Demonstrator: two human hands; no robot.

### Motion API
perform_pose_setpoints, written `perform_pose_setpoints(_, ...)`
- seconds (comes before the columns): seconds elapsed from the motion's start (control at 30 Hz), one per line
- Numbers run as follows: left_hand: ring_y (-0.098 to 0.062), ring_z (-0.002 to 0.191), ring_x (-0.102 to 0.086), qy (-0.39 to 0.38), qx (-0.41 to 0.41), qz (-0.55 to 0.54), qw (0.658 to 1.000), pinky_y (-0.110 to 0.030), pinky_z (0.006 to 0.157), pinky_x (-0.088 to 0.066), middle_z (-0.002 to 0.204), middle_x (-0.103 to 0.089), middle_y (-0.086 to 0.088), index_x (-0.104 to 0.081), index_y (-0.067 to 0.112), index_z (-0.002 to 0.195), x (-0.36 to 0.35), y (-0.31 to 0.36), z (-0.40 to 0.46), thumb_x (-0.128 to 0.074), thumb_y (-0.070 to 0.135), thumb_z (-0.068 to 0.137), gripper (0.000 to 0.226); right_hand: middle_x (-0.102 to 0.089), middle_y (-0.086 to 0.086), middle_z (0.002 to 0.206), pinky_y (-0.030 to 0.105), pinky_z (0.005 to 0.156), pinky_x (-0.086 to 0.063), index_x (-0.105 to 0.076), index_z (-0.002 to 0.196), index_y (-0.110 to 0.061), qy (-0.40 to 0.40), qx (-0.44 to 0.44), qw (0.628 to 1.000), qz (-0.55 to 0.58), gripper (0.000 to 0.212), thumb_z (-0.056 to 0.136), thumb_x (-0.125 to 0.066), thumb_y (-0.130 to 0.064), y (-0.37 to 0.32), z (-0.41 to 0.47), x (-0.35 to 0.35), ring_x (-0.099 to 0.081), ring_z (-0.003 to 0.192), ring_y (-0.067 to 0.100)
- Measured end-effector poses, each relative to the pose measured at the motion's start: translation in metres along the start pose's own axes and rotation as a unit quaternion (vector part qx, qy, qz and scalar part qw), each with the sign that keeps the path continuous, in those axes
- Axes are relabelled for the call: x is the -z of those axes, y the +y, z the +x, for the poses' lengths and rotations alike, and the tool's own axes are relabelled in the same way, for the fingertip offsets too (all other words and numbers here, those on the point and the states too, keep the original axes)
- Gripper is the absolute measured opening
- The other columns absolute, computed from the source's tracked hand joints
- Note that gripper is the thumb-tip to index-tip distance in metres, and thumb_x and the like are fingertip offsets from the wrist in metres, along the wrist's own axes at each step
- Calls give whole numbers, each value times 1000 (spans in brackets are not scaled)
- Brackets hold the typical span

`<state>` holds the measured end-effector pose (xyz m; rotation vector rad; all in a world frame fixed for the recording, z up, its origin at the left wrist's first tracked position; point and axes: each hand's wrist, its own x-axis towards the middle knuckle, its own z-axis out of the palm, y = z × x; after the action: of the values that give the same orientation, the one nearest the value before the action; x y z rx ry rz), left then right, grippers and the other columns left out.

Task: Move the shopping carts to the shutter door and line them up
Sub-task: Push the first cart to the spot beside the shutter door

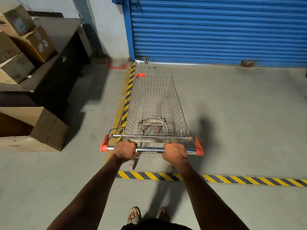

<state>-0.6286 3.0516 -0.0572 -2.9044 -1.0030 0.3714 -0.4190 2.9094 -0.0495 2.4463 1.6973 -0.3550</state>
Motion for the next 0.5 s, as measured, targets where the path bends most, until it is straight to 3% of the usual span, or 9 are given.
perform_pose_setpoints(0.5,-21,76,-67,-13,9,-2,1000,-32,69,-53,86,-71,0,-67,22,96,-3,7,-10,-52,56,92,37,-59,0,89,37,79,-55,-67,111,-19,-32,19,999,0,24,100,-56,-37,0,-8,-1,-60,82,21)
